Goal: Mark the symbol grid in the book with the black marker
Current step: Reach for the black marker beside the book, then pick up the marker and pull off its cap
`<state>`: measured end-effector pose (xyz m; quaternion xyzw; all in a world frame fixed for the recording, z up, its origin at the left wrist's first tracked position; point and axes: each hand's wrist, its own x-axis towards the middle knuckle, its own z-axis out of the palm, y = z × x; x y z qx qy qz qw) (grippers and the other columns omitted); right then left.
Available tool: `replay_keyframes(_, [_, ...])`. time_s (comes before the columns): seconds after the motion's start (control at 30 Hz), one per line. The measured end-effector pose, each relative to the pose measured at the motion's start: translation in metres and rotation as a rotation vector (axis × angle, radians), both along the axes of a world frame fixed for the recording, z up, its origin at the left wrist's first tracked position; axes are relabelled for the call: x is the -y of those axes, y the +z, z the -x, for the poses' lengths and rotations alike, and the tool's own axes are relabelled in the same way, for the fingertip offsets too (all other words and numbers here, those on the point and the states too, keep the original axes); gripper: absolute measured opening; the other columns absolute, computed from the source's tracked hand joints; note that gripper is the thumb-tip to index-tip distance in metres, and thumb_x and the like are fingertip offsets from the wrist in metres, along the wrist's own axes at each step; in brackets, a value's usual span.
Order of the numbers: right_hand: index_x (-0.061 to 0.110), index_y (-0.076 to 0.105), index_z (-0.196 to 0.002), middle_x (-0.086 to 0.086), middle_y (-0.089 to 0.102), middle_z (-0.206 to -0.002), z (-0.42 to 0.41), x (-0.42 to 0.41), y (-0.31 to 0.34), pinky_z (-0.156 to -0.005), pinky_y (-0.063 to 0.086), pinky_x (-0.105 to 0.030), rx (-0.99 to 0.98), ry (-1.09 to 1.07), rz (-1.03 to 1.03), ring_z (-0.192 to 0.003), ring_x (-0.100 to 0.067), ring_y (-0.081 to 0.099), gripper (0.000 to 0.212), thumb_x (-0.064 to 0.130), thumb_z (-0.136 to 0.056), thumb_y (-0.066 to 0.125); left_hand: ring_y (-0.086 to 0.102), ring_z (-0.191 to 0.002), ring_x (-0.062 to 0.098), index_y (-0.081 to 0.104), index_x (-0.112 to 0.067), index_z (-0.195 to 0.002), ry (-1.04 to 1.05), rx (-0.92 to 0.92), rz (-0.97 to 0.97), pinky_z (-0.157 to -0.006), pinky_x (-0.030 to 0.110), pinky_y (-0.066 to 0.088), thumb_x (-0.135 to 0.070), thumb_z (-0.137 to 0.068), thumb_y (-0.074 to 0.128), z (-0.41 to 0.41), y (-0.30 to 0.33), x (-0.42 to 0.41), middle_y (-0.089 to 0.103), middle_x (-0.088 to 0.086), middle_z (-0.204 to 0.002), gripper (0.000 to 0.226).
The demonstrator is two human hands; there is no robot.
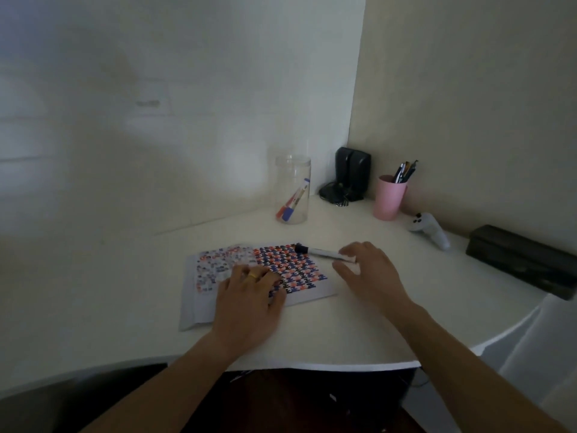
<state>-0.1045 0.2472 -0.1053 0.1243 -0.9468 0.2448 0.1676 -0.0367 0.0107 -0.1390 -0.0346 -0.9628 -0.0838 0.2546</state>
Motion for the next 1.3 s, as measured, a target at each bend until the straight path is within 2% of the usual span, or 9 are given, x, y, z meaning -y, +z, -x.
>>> replay_keyframes(0.2, [0.026, 0.057, -0.131, 0.002, 0.064, -0.122, 0.057, 0.021, 0.0, -0.093, 0.046, -0.034, -0.011, 0.063, -0.089, -0.114, -0.02, 0.055, 0.04, 0.04, -0.095, 0.06, 0.043, -0.115, 0.022, 0.063, -0.034, -0.11, -0.071, 0.248, 0.044, -0.091, 0.048, 0.049, -0.056, -0.091, 0.029, 0.023, 0.028, 0.017, 0.06, -0.007, -0.121, 0.045])
replay_keyframes(0.37, [0.023, 0.07, -0.108, 0.002, 0.068, -0.102, 0.075, 0.02, -0.021, -0.078, 0.046, -0.026, -0.084, 0.145, -0.048, -0.095, -0.018, 0.062, 0.019, 0.02, -0.09, 0.065, 0.054, -0.094, 0.016, 0.064, -0.025, -0.087, -0.186, 0.292, 0.105, -0.079, 0.036, 0.049, -0.055, -0.097, 0.036, 0.071, 0.048, 0.025, 0.063, -0.002, -0.098, 0.042])
replay_keyframes(0.5, [0.022, 0.074, -0.107, 0.008, 0.069, -0.1, 0.071, 0.019, -0.017, -0.074, 0.05, -0.018, -0.135, 0.232, 0.192, -0.086, -0.006, 0.064, 0.018, 0.019, -0.09, 0.071, 0.06, -0.101, 0.013, 0.05, -0.03, -0.128, -0.29, 0.288, 0.057, -0.089, 0.038, 0.05, -0.066, -0.089, 0.045, 0.104, 0.053, 0.019, 0.064, -0.007, -0.12, 0.053])
replay_keyframes(0.67, [0.03, 0.079, -0.109, 0.015, 0.076, -0.097, 0.068, 0.013, -0.013, -0.075, 0.056, -0.031, -0.018, 0.27, 0.382, -0.086, -0.009, 0.069, 0.021, 0.023, -0.09, 0.074, 0.064, -0.082, 0.006, 0.033, -0.03, -0.137, -0.38, 0.017, -0.012, -0.077, 0.03, 0.053, -0.067, -0.085, 0.052, 0.12, 0.041, 0.018, 0.064, -0.01, -0.121, 0.067])
replay_keyframes(0.73, [0.027, 0.08, -0.106, 0.013, 0.078, -0.095, 0.068, 0.01, -0.011, -0.075, 0.055, -0.028, 0.022, 0.301, 0.428, -0.086, -0.011, 0.071, 0.019, 0.022, -0.089, 0.074, 0.063, -0.08, 0.005, 0.033, -0.029, -0.142, -0.436, -0.022, -0.023, -0.077, 0.029, 0.053, -0.061, -0.089, 0.052, 0.12, 0.038, 0.022, 0.065, -0.01, -0.117, 0.064])
replay_keyframes(0.83, [0.02, 0.081, -0.103, 0.009, 0.081, -0.09, 0.065, 0.013, -0.008, -0.072, 0.054, -0.018, 0.109, 0.341, 0.582, -0.082, -0.006, 0.073, 0.021, 0.019, -0.083, 0.078, 0.064, -0.082, 0.009, 0.052, -0.025, -0.127, -0.534, -0.074, 0.063, -0.077, 0.03, 0.056, -0.047, -0.098, 0.044, 0.118, 0.036, 0.026, 0.07, -0.005, -0.108, 0.038])
replay_keyframes(1.0, [0.01, 0.079, -0.097, -0.011, 0.08, -0.086, 0.056, 0.024, -0.001, -0.079, 0.061, -0.026, 0.331, 0.374, 1.241, -0.08, -0.019, 0.073, 0.038, 0.022, -0.061, 0.085, 0.057, -0.066, 0.008, 0.052, -0.024, -0.111, -0.571, -0.095, 0.054, -0.06, 0.023, 0.048, -0.044, -0.1, 0.036, 0.11, 0.04, 0.019, 0.063, -0.008, -0.089, 0.027])
replay_keyframes(1.13, [-0.001, 0.076, -0.094, -0.012, 0.072, -0.075, 0.046, 0.039, -0.008, -0.064, 0.057, -0.027, 0.368, 0.434, 1.1, -0.067, -0.021, 0.067, 0.025, 0.018, -0.078, 0.078, 0.058, -0.068, 0.012, 0.048, -0.023, -0.113, -0.64, -0.07, 0.072, -0.064, 0.034, 0.051, -0.041, -0.102, 0.033, 0.105, 0.035, 0.012, 0.06, -0.005, -0.091, 0.026])
replay_keyframes(1.3, [0.003, 0.077, -0.088, -0.009, 0.07, -0.067, 0.042, 0.042, -0.006, -0.059, 0.054, -0.025, 0.413, 0.468, 1.112, -0.059, -0.018, 0.063, 0.016, 0.017, -0.081, 0.075, 0.055, -0.068, 0.012, 0.051, -0.02, -0.106, -0.658, -0.012, 0.048, -0.064, 0.032, 0.046, -0.046, -0.102, 0.036, 0.1, 0.036, 0.005, 0.058, -0.005, -0.085, 0.03])
